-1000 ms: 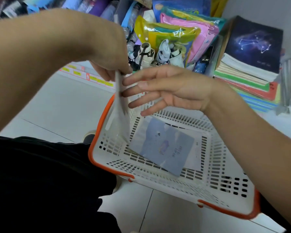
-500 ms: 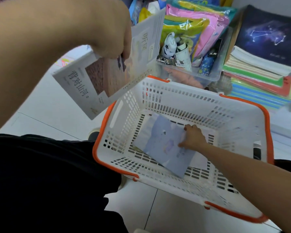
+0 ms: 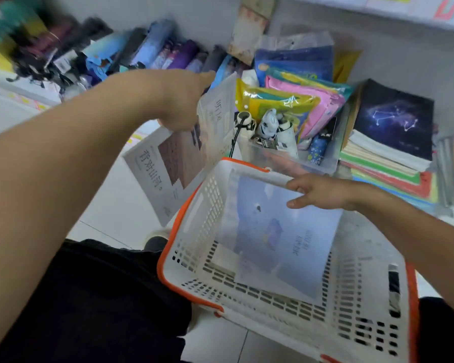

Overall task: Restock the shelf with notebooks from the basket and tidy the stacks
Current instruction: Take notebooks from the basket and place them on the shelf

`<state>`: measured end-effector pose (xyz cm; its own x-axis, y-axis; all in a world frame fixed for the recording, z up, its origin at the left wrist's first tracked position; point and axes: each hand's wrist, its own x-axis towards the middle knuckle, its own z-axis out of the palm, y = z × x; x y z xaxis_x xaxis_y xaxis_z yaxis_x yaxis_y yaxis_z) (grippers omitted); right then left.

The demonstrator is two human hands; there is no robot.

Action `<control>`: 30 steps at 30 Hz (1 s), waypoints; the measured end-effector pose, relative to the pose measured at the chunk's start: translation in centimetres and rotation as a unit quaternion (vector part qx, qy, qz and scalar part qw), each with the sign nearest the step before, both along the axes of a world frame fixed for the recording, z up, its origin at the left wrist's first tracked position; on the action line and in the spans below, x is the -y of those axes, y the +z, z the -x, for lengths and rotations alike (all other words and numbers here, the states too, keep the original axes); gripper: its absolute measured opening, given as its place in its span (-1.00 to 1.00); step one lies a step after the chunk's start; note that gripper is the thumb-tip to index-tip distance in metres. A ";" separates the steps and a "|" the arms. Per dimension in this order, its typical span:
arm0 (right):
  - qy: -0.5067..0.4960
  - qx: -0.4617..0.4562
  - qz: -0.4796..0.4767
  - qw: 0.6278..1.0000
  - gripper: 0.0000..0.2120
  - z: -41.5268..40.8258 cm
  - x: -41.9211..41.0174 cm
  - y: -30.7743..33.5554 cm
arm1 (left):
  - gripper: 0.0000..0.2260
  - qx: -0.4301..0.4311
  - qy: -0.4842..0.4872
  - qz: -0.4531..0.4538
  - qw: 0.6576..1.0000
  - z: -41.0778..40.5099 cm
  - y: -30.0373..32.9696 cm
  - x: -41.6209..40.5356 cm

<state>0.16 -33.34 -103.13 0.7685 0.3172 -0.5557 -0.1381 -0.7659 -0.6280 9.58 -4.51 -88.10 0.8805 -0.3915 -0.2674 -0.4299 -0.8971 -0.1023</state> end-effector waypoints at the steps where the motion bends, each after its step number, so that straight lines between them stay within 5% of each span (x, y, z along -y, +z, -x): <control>1: -0.015 0.016 -0.028 0.999 -0.88 -0.6 0.2 3.3 | -0.33 -0.001 0.019 0.015 1.000 0.2 0.4 -0.2; 4: -0.109 -0.024 -0.131 0.985 -0.74 -1.0 1.1 12.1 | -0.61 0.015 0.054 0.058 0.997 0.1 1.8 -1.8; 9: -0.222 -0.036 -0.279 0.933 -0.58 1.8 1.9 20.7 | -0.76 -0.004 0.165 0.188 0.968 0.0 3.3 -4.7; 11: -0.250 -0.018 -0.368 0.896 -0.55 3.3 1.4 21.1 | -0.84 -0.071 0.227 0.343 0.909 0.3 3.8 -5.3; 16: -0.310 0.040 -0.481 0.819 -0.68 3.7 -0.6 20.4 | -0.75 -0.242 0.240 0.661 0.669 3.0 6.4 -3.6; 20: -0.341 0.047 -0.501 0.794 -0.68 3.3 -1.7 19.7 | -0.77 -0.271 0.186 0.748 0.577 5.4 7.9 -1.3; 30: -0.359 0.075 -0.542 0.756 -0.79 4.7 -1.3 20.3 | -0.77 -0.209 0.106 0.825 0.514 7.3 9.0 3.9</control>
